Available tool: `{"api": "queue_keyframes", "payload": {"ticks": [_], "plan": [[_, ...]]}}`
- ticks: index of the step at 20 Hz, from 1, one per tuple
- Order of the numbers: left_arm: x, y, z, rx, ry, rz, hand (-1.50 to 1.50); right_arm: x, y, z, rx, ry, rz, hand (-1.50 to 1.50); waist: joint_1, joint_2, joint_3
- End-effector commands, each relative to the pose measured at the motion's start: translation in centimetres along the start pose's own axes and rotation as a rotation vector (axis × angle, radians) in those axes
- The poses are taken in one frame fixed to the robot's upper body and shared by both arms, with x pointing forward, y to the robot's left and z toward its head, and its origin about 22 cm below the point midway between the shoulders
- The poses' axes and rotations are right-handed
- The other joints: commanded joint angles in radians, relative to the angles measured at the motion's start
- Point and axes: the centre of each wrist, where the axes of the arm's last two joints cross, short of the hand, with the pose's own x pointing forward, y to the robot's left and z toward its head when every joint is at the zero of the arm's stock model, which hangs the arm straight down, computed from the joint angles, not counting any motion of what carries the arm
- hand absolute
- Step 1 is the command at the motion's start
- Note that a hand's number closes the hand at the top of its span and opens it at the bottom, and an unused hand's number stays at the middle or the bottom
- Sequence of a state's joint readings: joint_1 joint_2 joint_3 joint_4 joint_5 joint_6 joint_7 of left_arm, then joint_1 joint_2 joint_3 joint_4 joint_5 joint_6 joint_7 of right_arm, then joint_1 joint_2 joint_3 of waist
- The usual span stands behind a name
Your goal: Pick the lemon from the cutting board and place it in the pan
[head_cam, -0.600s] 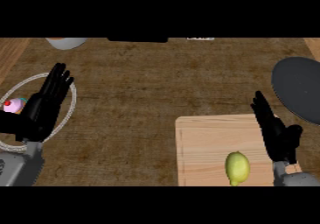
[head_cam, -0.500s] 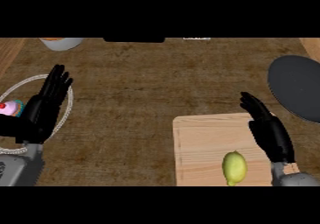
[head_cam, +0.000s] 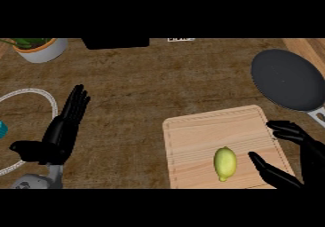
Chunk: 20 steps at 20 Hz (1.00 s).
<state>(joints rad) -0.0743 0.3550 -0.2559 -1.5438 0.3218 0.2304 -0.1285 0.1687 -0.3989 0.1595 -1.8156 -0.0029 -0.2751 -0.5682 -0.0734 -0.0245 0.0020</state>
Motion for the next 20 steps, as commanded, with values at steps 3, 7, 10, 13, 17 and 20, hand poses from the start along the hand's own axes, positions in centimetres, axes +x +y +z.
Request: {"api": "queue_keyframes", "payload": {"ticks": [3,7,10,13,17,20], "plan": [[0.0,-1.5,1.0,-0.026,-0.008,0.020,0.00,2.1,-3.9,8.7,0.043,-0.138,0.235,-1.50,0.010,0.011,0.000],[-1.7,-4.0,1.9,-0.046,-0.037,0.002,0.00,4.1,-6.5,11.3,0.088,-0.122,0.355,-1.50,0.037,0.019,-0.002],[-0.3,-2.8,1.5,-0.061,-0.026,0.010,0.00,6.8,-5.9,11.3,0.109,-0.074,0.414,-1.50,0.056,0.021,-0.003],[0.2,-3.6,0.7,-0.088,-0.049,0.008,0.00,7.8,-4.2,10.2,0.164,-0.028,0.513,-1.50,0.066,0.025,-0.004],[-0.4,-4.4,1.2,-0.083,-0.043,0.011,0.00,8.0,-4.0,9.3,0.257,0.097,0.648,-1.50,0.083,0.030,-0.005],[0.1,-2.9,0.8,-0.084,-0.057,-0.005,0.00,8.4,-3.7,9.6,0.352,0.156,0.770,-1.50,0.084,0.029,-0.006]]}}
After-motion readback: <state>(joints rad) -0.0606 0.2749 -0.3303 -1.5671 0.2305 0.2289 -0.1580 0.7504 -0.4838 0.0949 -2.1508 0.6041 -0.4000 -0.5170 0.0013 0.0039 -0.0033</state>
